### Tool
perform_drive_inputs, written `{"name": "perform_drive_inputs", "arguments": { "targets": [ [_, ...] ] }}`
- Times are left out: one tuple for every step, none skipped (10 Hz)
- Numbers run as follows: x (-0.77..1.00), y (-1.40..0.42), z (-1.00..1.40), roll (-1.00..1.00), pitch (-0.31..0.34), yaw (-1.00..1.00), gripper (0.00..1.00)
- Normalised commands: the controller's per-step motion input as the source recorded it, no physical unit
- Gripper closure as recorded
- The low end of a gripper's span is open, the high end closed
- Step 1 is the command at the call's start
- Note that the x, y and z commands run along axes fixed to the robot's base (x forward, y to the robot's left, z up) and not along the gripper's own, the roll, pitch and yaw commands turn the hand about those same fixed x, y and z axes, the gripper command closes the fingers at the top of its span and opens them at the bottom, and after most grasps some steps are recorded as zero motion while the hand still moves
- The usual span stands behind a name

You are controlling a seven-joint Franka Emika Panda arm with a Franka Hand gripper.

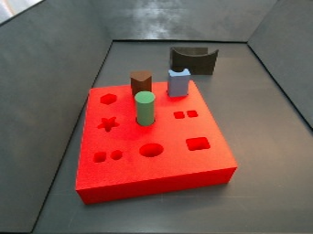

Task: Pick up the hexagon object. Move up. Place the hexagon object on the fixture. Regrasp the hexagon object. Move to above the board. Insert the hexagon object.
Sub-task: Insert the hexagon object.

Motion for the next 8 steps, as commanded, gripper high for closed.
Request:
{"name": "perform_drive_inputs", "arguments": {
  "targets": [
    [-0.83,0.37,-0.61,-0.04,-0.107,-0.4,1.0],
    [-0.71,0.34,-0.69,-0.08,-0.131,-0.42,1.0],
    [-0.72,0.28,-0.79,-0.09,-0.151,-0.48,1.0],
    [-0.69,0.24,-0.84,-0.1,-0.143,-0.52,1.0],
    [-0.54,0.1,-0.67,-0.15,-0.196,-0.59,1.0],
    [-0.4,0.0,-0.57,-0.17,-0.23,-0.67,1.0],
    [-0.33,0.0,-0.56,-0.17,-0.234,-0.69,1.0],
    [-0.15,0.0,-0.51,-0.18,-0.25,-0.55,1.0]
  ]
}}
